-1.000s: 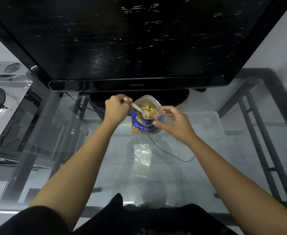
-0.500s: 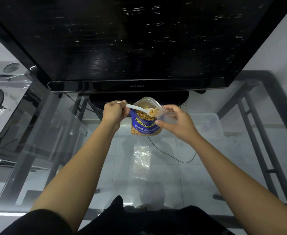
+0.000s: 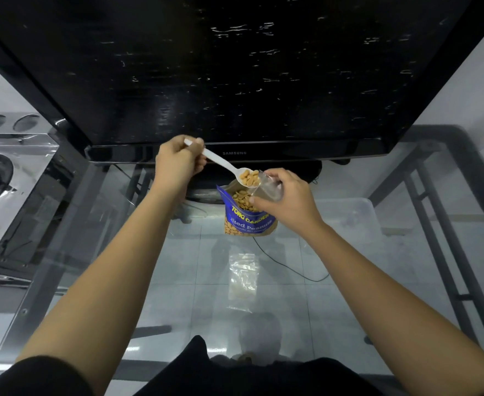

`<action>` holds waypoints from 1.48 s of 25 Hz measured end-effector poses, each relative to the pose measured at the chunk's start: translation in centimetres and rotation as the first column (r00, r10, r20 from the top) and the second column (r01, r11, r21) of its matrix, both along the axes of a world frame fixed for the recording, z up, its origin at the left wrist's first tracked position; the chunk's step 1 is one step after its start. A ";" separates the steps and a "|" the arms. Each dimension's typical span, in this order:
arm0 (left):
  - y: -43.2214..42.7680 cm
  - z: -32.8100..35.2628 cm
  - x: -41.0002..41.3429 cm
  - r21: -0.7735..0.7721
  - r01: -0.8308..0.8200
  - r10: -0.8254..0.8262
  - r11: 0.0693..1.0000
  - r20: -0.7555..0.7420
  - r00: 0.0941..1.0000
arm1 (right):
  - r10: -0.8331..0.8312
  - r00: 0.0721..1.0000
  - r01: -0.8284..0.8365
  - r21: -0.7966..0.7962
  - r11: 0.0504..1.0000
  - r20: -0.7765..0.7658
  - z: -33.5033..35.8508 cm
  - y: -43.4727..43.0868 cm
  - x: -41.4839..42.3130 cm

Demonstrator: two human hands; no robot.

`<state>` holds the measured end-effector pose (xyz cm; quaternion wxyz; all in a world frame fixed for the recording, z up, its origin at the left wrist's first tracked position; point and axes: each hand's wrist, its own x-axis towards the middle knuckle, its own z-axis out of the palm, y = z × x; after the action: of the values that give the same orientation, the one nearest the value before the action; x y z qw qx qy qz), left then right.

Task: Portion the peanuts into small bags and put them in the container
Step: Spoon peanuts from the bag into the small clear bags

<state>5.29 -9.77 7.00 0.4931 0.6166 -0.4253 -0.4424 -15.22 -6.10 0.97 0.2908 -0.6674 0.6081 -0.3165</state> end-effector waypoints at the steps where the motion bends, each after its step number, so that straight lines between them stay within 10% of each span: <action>1: 0.4 0.9 -0.4 -0.063 0.055 -0.045 0.997 0.150 0.988 | -0.014 0.998 0.014 0.002 1.000 0.055 0.2 0.0 0.4; 5: 3.7 4.9 -2.6 -0.425 0.409 0.018 0.808 0.711 0.703 | -0.060 0.953 0.065 -0.008 0.998 0.296 0.8 0.3 1.8; 8: 3.8 5.3 -1.7 -0.575 0.285 0.200 0.767 0.636 0.745 | -0.084 0.924 0.088 0.005 0.996 0.374 1.0 0.4 1.9; 11: 1.9 2.7 0.0 -0.369 0.005 0.167 0.929 0.432 0.886 | -0.143 0.903 0.141 0.035 0.989 0.405 0.7 0.5 0.9; 15: 2.2 -2.2 -2.3 -0.066 0.407 -0.208 0.911 0.778 0.593 | -0.160 0.927 0.120 0.138 0.983 0.338 -0.1 1.2 -0.5; 21: 1.3 -6.0 -2.7 0.211 0.038 -0.096 0.977 0.274 0.957 | -0.177 0.946 0.117 0.223 0.968 0.270 -0.9 1.2 -1.3; 37: 0.2 -6.8 0.6 0.280 -0.068 0.133 0.958 -0.220 0.966 | -0.137 0.977 0.115 0.140 0.984 0.162 0.1 1.3 -2.1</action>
<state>5.86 -9.62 0.25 0.4736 0.6419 -0.2673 -0.5405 -17.33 -4.76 1.06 0.3638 -0.5775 0.6413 -0.3504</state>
